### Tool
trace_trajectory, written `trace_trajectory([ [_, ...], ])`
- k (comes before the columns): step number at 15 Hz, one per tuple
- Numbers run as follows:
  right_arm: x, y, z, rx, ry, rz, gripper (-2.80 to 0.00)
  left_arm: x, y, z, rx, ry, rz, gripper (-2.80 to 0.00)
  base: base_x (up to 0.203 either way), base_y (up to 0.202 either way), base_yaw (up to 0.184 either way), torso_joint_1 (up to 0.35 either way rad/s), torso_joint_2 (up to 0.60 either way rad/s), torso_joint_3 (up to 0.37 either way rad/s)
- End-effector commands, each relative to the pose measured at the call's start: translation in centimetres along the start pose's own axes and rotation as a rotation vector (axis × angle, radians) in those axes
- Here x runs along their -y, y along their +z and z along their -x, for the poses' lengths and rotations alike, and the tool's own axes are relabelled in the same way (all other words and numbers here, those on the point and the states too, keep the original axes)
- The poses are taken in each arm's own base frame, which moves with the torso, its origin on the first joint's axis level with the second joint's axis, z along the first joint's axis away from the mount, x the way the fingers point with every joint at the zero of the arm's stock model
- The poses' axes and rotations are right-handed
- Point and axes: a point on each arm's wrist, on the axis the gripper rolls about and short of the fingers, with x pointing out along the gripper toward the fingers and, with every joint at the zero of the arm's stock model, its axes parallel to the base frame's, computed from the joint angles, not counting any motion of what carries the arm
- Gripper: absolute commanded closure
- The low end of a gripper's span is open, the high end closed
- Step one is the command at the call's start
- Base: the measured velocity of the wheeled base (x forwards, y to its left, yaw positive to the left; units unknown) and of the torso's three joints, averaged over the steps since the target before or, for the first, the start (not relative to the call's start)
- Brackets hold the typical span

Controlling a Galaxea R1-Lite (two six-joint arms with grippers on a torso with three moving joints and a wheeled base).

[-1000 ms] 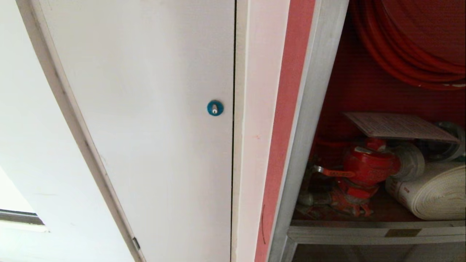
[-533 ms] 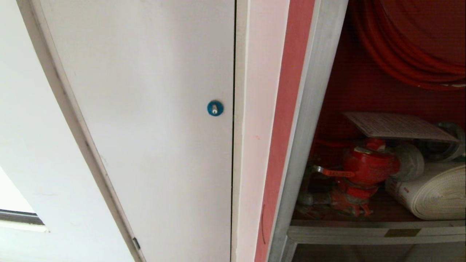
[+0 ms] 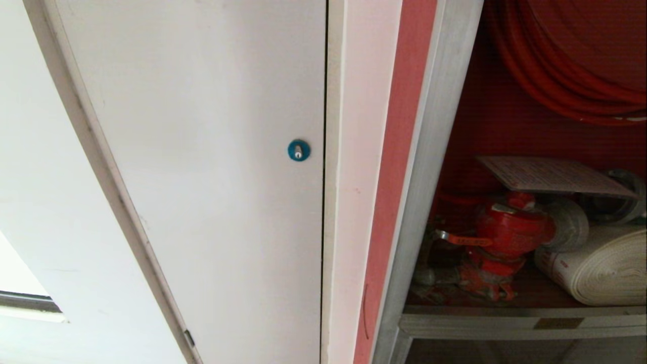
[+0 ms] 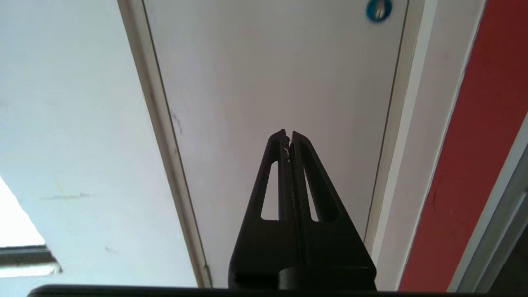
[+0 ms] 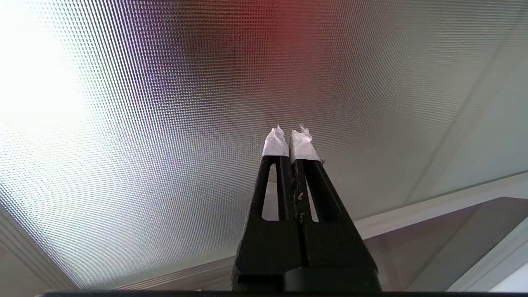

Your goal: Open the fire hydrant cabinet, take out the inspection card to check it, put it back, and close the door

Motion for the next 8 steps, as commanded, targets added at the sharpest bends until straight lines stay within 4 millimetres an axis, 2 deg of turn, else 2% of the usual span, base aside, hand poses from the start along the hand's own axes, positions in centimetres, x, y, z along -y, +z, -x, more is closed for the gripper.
trace_trajectory([
  [1,0.0,-0.1,0.0,-0.006,0.000,0.000,0.00,0.0,-1.2,-0.2,-0.032,0.002,0.000,0.00,0.000,0.000,0.000,0.000,0.00,0.000],
  [6,0.0,-0.1,0.0,-0.006,0.002,0.000,0.00,-0.1,-4.3,-0.7,-0.136,0.031,-0.061,0.00,0.000,0.000,0.000,0.000,0.00,0.000],
  [8,0.0,-0.1,0.0,-0.006,0.001,0.000,0.00,-0.1,-5.0,-1.0,-0.106,0.041,-0.074,0.00,0.000,0.000,0.000,0.000,0.00,0.000],
])
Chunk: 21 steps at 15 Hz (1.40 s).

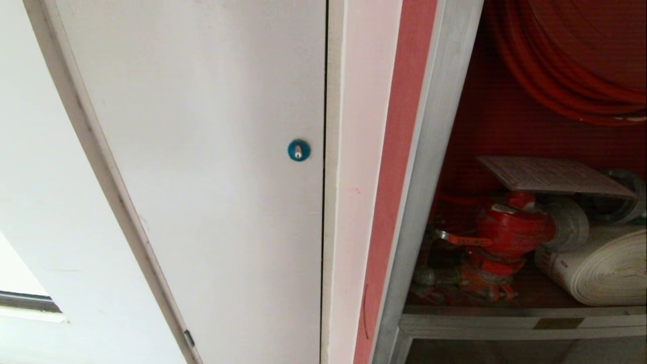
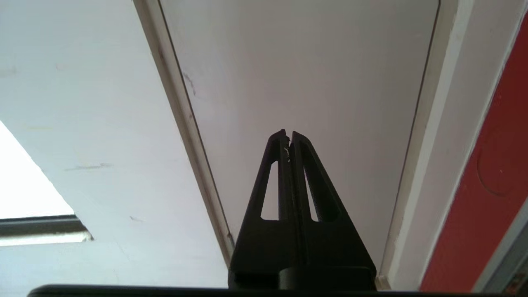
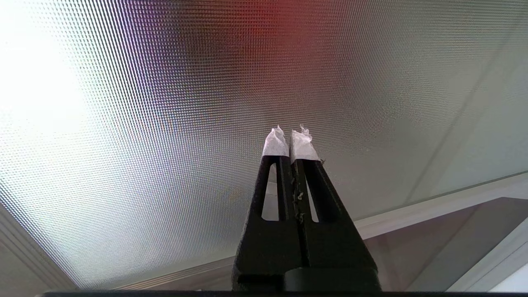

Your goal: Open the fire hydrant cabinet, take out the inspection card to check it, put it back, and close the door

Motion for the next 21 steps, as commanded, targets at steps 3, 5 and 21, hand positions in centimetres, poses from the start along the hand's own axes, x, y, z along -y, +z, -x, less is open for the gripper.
trace_trajectory([
  [3,0.0,-0.2,-0.1,-0.007,0.002,0.000,0.00,0.1,-0.9,-0.2,-0.036,-0.002,0.000,0.00,0.000,0.000,0.000,0.000,0.00,0.000],
  [5,0.0,-0.1,0.0,-0.006,0.002,0.000,0.00,0.1,-1.7,-0.1,-0.112,0.000,0.003,0.00,0.000,0.000,0.000,0.000,0.00,0.000],
  [21,0.0,-0.1,0.0,-0.006,0.001,0.000,0.00,0.1,-1.8,-0.1,-0.126,0.015,0.083,0.00,0.000,0.000,0.000,0.000,0.00,0.000],
])
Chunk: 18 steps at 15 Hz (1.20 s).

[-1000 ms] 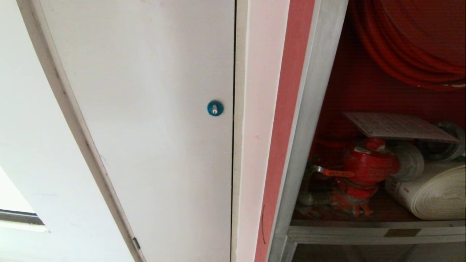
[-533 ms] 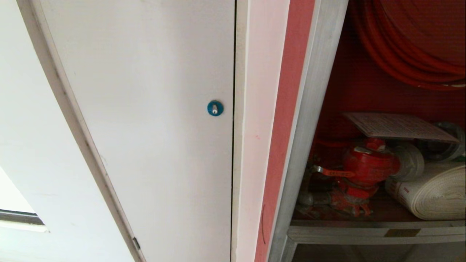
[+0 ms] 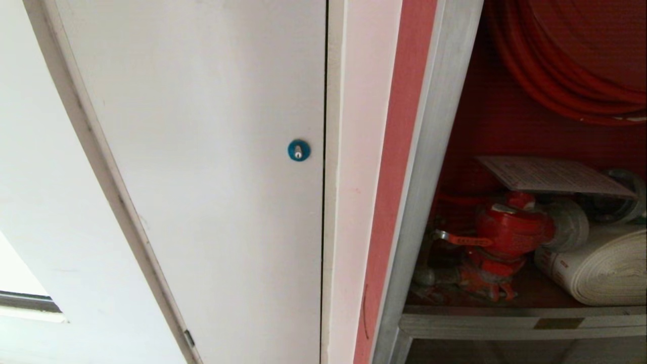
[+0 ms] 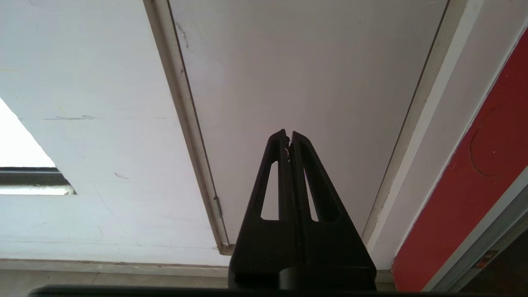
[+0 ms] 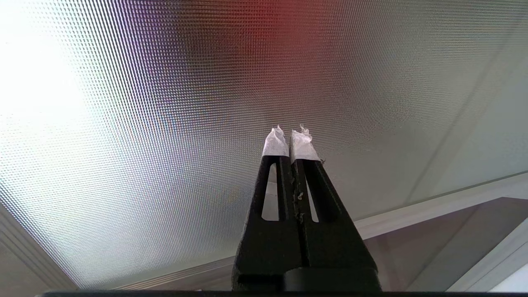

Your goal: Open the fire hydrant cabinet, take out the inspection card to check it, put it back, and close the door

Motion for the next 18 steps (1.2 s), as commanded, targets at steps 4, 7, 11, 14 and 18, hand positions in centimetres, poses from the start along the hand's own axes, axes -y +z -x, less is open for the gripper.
trace_trajectory([
  [4,-0.01,-0.12,-0.05,-0.006,0.001,0.000,0.00,0.00,0.04,0.00,-0.001,0.000,0.000,0.00,0.000,0.000,0.000,0.000,0.00,0.000],
  [7,-0.01,-0.16,-0.05,-0.007,0.001,0.000,0.00,0.00,0.00,-0.01,-0.002,0.000,0.000,0.00,-0.105,0.000,0.001,0.007,0.00,0.001],
  [11,0.00,-0.16,-0.06,-0.007,0.002,0.000,0.00,0.00,0.00,-0.01,-0.002,0.000,0.000,0.00,-0.196,0.000,0.000,-0.001,0.00,0.003],
  [14,-0.01,-0.12,-0.05,-0.006,0.001,0.000,0.00,0.00,0.00,-0.01,-0.002,0.000,0.000,0.00,-0.195,0.000,0.001,0.002,0.00,0.004],
  [18,0.00,-0.12,-0.05,-0.006,0.001,0.000,0.00,0.00,0.00,-0.01,-0.002,0.000,0.000,0.00,-0.194,0.000,0.001,0.004,0.01,0.004],
])
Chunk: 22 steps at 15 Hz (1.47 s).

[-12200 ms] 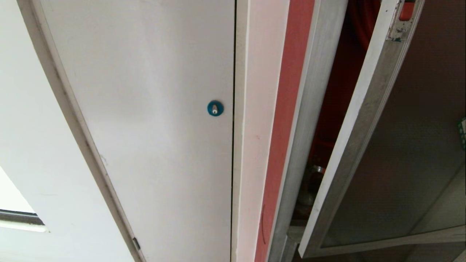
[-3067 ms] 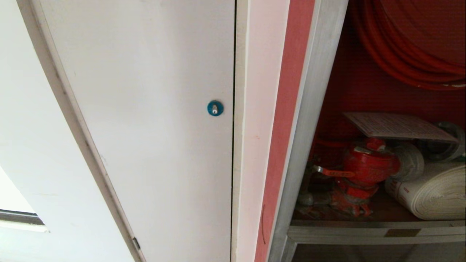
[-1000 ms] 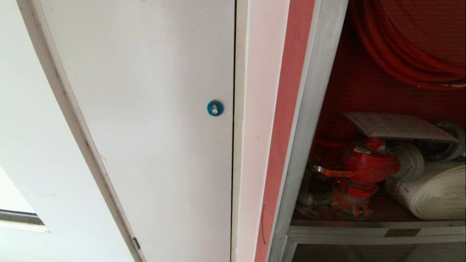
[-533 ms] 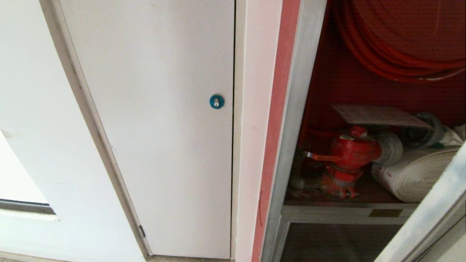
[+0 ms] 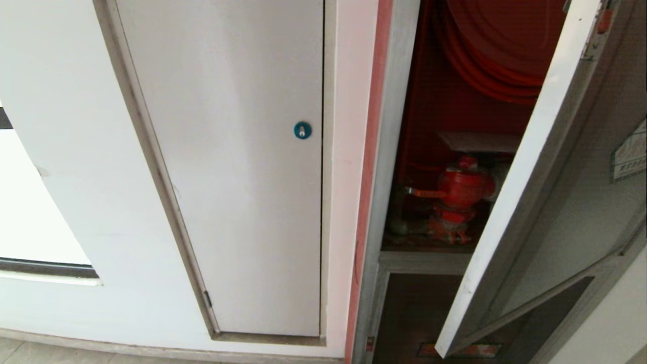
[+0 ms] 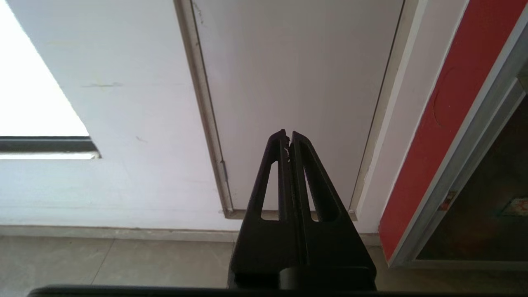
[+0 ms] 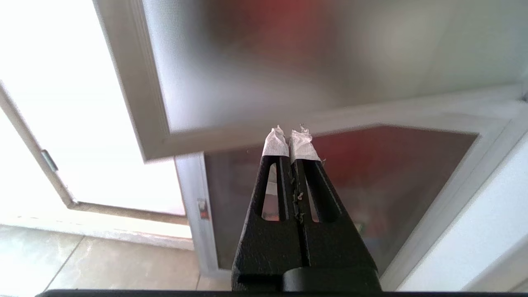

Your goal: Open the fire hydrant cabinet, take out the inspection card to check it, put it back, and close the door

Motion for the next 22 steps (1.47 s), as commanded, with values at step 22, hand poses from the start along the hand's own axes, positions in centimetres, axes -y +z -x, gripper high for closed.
trace_trajectory([
  [22,0.00,-0.14,-0.05,-0.006,0.001,-0.013,0.00,0.00,0.00,-0.01,-0.002,0.001,0.004,0.00,-0.098,0.000,0.001,0.000,0.00,0.002],
])
